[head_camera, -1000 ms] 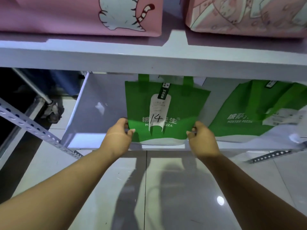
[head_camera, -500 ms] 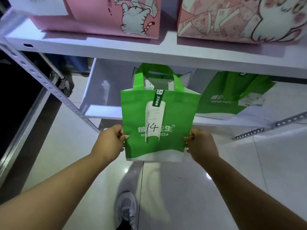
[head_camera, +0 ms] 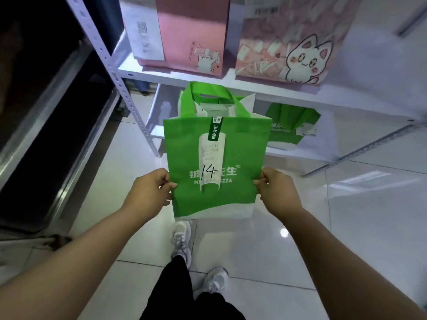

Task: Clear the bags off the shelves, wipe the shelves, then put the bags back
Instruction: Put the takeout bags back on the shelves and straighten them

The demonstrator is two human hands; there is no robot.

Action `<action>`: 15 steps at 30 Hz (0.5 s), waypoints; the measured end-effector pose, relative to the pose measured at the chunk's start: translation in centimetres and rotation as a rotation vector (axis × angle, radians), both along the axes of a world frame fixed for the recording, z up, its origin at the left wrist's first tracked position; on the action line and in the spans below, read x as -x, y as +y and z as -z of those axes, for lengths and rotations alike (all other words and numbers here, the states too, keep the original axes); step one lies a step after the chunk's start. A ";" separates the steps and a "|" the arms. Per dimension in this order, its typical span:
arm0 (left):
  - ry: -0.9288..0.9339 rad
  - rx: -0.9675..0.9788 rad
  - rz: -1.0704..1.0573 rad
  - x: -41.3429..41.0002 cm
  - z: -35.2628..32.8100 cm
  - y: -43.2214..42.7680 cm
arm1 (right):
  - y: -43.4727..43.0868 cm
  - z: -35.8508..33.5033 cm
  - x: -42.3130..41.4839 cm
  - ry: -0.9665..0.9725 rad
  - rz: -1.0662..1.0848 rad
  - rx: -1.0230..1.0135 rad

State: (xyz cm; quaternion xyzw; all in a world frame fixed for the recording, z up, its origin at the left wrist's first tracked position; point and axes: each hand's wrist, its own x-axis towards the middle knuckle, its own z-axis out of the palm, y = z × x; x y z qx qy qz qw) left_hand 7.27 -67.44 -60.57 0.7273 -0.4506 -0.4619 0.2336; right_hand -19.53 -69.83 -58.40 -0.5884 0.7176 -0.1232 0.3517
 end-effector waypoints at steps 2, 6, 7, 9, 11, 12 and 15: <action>0.003 0.043 -0.005 -0.2 -3.2 1.4 | 0.9 -3.3 0.2 -0.005 -0.036 0.053; 0.020 0.153 -0.023 -0.6 -9.5 3.1 | 2.3 -9.5 0.5 0.015 -0.085 0.172; 0.019 0.181 -0.021 -0.6 -11.0 3.3 | 2.5 -10.9 0.6 0.022 -0.092 0.207; 0.015 0.237 -0.020 -0.8 -14.0 3.5 | 2.8 -14.0 0.6 0.023 -0.107 0.278; -0.002 0.315 -0.021 -0.9 -17.0 3.5 | 2.8 -17.2 0.6 0.002 -0.123 0.347; -0.010 0.357 -0.019 -1.0 -18.5 3.5 | 2.7 -18.8 0.7 -0.011 -0.125 0.375; -0.019 0.464 -0.009 -1.2 -22.9 3.5 | 2.3 -23.1 0.8 -0.035 -0.127 0.458</action>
